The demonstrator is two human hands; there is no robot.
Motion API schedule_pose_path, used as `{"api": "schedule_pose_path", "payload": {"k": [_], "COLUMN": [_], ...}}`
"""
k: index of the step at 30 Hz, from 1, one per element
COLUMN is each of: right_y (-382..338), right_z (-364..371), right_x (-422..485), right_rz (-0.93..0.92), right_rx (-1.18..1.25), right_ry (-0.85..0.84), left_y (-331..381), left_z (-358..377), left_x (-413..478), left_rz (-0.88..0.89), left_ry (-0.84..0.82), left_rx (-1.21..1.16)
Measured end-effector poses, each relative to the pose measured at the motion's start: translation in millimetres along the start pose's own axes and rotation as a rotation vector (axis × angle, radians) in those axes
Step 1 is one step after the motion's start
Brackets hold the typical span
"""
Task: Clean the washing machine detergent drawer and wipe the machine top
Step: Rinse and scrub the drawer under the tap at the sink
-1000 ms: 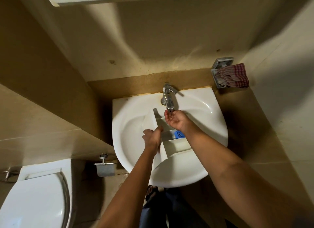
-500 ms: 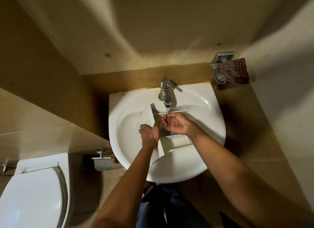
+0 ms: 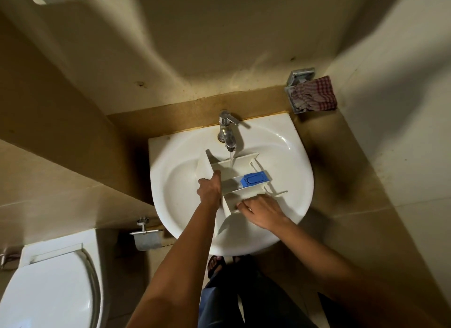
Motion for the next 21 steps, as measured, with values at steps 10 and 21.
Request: {"api": "schedule_pose_path", "payload": {"k": [10, 21], "right_y": [-31.2, -20.7], "right_z": [0.7, -13.3], "right_x": [8.7, 7.4], "right_rz": [-0.037, -0.022], "right_rx": [0.088, 0.031], "right_ry": [-0.439, -0.345], "left_y": [0.8, -0.5], "left_z": [-2.2, -3.3], "left_x": [0.8, -1.5], "left_rz": [0.080, 0.084], "left_ry": [0.088, 0.115], "left_rx": [-0.005, -0.047]}}
Point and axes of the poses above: each hand's wrist, its own x-axis towards the middle knuckle, its own z-axis out of the palm, y = z × x, the point moved 9 cm from there along x, towards the middle knuckle, and after that the axes turned 11 degrees about -y, right-handed, at the moved point
